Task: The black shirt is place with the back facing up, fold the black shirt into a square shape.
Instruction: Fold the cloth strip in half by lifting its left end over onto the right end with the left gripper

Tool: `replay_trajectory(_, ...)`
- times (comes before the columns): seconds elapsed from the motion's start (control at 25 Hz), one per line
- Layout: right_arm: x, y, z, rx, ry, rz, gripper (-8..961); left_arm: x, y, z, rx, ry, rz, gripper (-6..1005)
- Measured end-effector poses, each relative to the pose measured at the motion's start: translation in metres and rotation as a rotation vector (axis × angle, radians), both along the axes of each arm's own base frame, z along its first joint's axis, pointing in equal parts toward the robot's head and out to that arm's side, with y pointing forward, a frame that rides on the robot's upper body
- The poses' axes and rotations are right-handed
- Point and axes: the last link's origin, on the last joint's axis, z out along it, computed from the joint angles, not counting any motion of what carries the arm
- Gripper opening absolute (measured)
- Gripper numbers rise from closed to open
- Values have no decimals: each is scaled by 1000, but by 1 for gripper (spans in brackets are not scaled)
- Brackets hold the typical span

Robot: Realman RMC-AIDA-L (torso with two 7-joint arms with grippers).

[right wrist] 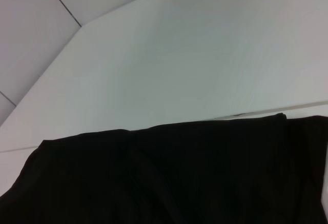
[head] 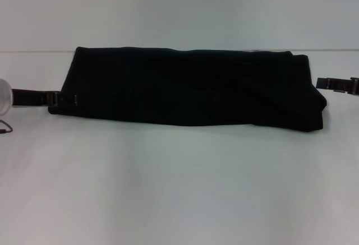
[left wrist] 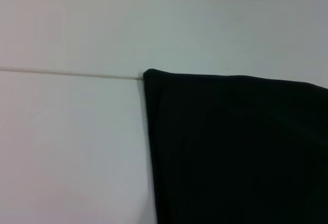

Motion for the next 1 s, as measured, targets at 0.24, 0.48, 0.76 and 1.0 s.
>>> replay_trajectory(0.24, 1, 0, 0, 6, -7, -3, 698, 3, 0, -5, -29, 12, -12, 908)
replay_trajectory(0.48, 2, 0, -1, 3, -6, -4, 699, 9, 0, -13, -74, 41, -41, 898)
replay_trajectory(0.76, 2, 0, -1, 3, -7, -4, 698, 8, 1, -14, -82, 71, -55, 796)
replay_trajectory(1.0, 3, -1, -1, -1, -9, -5, 698, 2, -1, -12, -77, 97, -43, 627)
